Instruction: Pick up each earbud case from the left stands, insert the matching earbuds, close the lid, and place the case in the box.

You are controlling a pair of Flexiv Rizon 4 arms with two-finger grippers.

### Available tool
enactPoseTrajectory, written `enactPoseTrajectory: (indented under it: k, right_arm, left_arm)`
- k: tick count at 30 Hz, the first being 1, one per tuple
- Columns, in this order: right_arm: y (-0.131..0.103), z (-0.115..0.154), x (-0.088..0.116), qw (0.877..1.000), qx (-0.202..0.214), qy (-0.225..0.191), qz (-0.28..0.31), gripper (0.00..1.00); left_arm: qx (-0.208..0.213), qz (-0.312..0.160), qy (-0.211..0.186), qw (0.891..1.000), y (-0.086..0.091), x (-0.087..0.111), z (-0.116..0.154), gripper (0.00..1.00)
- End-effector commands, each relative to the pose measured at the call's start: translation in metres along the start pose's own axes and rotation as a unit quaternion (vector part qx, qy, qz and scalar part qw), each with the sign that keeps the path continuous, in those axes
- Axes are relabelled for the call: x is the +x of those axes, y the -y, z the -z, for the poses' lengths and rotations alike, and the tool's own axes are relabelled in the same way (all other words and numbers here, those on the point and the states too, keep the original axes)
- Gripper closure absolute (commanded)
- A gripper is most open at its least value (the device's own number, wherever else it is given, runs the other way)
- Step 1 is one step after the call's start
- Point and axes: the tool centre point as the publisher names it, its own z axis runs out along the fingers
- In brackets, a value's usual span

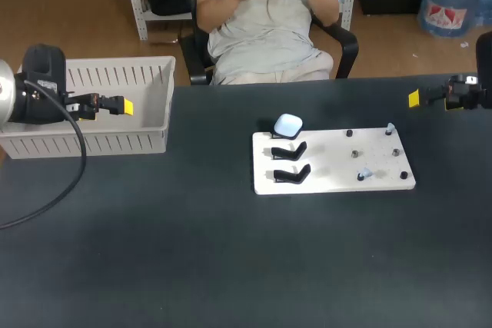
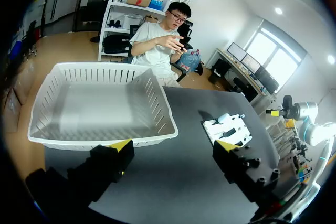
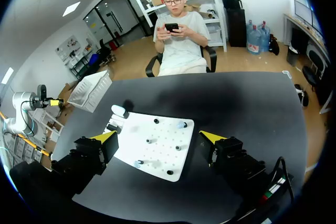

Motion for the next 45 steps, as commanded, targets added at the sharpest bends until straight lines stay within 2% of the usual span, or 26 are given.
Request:
enactPoseTrajectory:
  k: [1,22,27,35,38,45]
  right_arm:
    - [0.001,0.0,0.0,1.0,-0.001,0.0,0.0,0.0]
    - [0.001,0.0,0.0,1.0,-0.001,0.0,0.0,0.0]
    - [0.001,0.0,0.0,1.0,-0.001,0.0,0.0,0.0]
    - [0.001,0.0,0.0,1.0,-0.001,0.0,0.0,0.0]
    - [0.001,0.0,0.0,1.0,-0.001,0.0,0.0,0.0]
    - [0.001,0.0,0.0,1.0,-0.001,0.0,0.0,0.0]
  left_arm:
    - [-0.005,0.001,-0.004,1.0,0.002,-0.001,0.0,0.0]
    - [-0.005,0.001,-0.004,1.0,0.002,-0.001,0.0,0.0]
    - [0.023,-0.017,0.002,1.0,0.008,-0.006,-0.003,0.0]
    - [0.075,-0.116,0.005,0.99,0.022,-0.02,-0.017,0.0]
    - [0.097,-0.153,-0.002,0.983,0.028,-0.025,-0.024,0.0]
    - [0.148,-0.24,-0.008,0.959,0.051,-0.037,-0.045,0.0]
